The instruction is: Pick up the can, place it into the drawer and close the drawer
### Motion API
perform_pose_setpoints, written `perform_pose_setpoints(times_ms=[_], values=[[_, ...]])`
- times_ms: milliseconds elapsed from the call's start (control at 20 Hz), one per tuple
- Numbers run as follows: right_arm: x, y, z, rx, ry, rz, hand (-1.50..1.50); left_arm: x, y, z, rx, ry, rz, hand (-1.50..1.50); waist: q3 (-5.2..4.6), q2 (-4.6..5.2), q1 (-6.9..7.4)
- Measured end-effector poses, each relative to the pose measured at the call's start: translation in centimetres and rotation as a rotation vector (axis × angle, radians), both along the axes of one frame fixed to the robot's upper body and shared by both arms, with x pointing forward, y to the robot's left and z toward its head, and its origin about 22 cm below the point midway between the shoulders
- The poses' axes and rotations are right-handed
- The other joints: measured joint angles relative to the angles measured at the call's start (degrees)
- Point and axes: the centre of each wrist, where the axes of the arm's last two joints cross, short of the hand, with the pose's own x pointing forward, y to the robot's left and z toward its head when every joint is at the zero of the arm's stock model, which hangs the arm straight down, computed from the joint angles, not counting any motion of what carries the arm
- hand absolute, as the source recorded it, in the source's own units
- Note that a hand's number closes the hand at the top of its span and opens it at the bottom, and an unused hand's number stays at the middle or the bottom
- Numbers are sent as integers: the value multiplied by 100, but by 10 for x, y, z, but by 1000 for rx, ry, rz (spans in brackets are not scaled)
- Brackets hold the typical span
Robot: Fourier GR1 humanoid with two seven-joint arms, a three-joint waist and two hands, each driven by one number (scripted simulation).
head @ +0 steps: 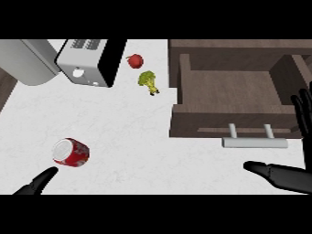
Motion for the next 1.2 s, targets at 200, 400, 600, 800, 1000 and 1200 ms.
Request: perform_pose_setpoints(times_ms=[200, 400, 600, 800, 1000, 1200], values=[[-7, -5, 0, 1, 16, -7, -150, -6, -15, 8, -20, 9, 45, -150, 1, 4, -42], [-7, -8, -10, 4, 10, -12, -150, -3, -30, 2, -28, 22, 50, -150, -1, 4, -52], [-6, -20, -13, -2, 11, -14, -150, 5, -39, -6, -39, 43, 47, -150, -2, 6, -59], [-12, -23, -4, 1, 6, -8, -150, 21, -37, -18, -63, 65, 46, -150, -4, 5, -69], [-10, -23, -6, 2, -5, -18, -150, 33, -42, -37, -67, 99, 50, -150, -5, 7, -68], [-12, -31, -6, -8, -3, -19, -150, 36, -44, -59, -70, 122, 64, -150, -6, 6, -65]])
